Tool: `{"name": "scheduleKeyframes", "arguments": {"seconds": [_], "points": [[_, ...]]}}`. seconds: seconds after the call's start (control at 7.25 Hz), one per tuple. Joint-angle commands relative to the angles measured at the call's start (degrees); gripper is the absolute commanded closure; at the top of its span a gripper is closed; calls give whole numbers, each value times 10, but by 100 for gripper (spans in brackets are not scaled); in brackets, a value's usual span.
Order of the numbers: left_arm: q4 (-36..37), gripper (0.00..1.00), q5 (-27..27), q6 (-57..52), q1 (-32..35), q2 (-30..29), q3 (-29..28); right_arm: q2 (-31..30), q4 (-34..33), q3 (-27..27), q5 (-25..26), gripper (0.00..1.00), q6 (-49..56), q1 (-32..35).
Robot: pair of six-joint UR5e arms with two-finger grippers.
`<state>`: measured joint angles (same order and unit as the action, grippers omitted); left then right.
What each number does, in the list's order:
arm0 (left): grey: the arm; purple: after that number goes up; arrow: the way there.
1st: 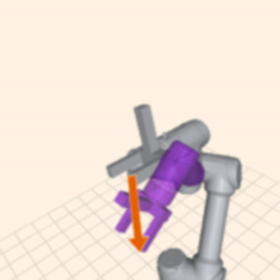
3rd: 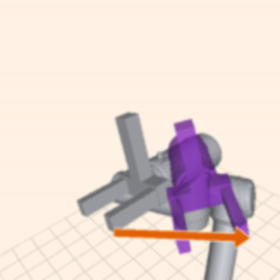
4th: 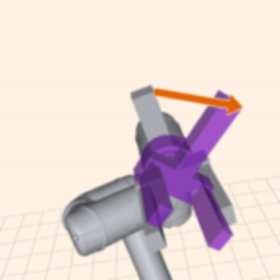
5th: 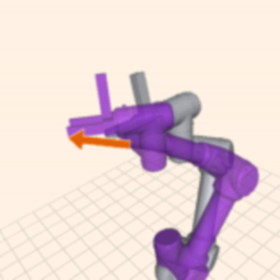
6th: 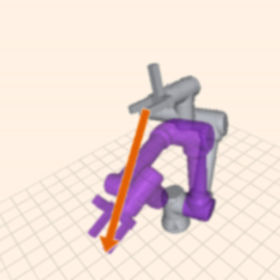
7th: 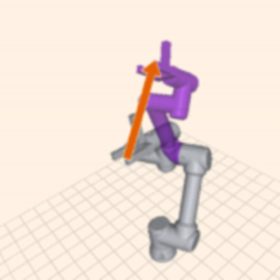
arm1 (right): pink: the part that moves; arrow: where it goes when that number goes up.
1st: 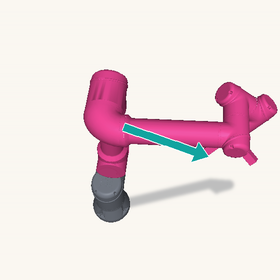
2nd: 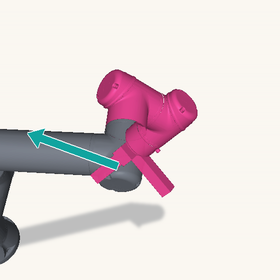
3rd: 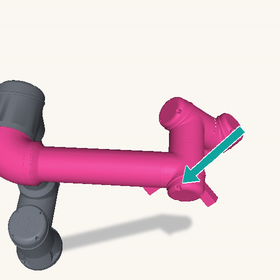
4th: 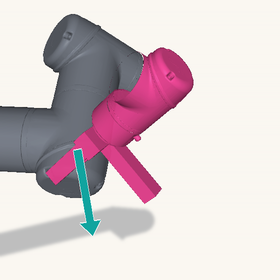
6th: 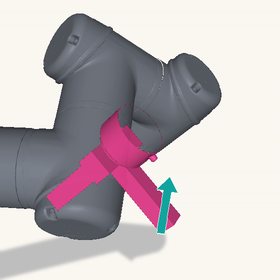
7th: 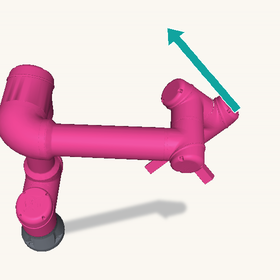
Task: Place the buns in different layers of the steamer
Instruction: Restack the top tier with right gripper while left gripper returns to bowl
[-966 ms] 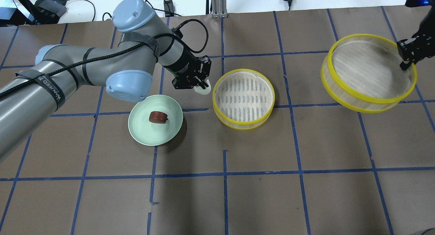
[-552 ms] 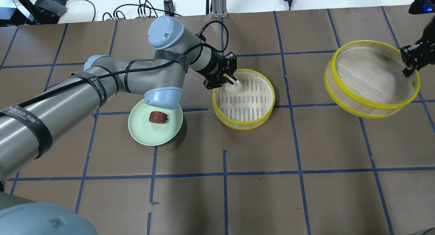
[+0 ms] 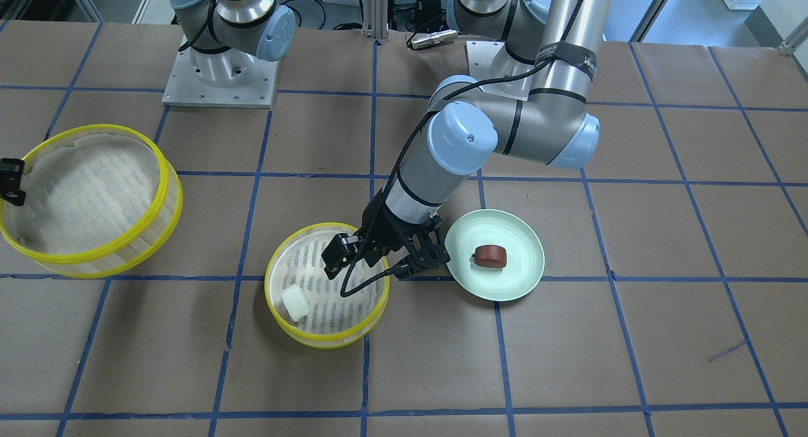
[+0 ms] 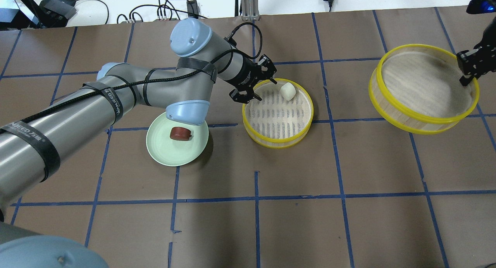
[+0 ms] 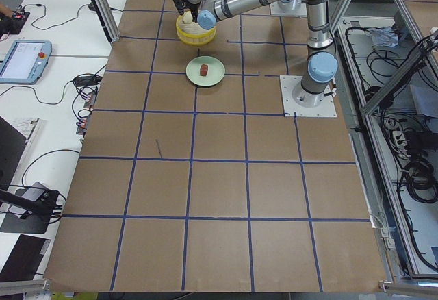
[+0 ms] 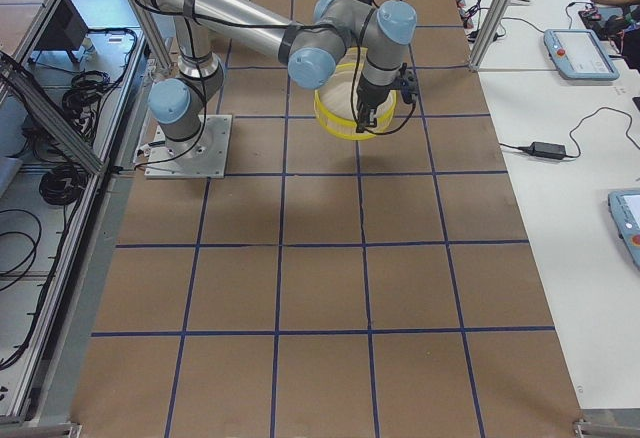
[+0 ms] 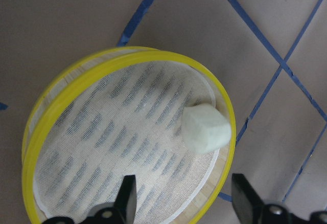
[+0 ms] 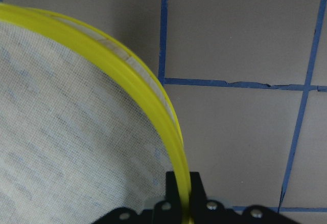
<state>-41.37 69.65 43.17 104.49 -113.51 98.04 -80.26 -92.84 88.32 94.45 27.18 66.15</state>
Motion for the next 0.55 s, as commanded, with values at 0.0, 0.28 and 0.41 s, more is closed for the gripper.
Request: {"name": "scheduleKeyframes", "arguments": {"seconds": [0.0,0.28,0.41], "points": [[-72,0,156,-216,-12,12,6,-6,12,2,-5,96,-85,66],[-105,0,188,-313,-74,39,35,0,4,12,-10,96,-204,146],[-105,0,189,-372,-104,43,68,5,-7,24,-10,96,-242,167]]}}
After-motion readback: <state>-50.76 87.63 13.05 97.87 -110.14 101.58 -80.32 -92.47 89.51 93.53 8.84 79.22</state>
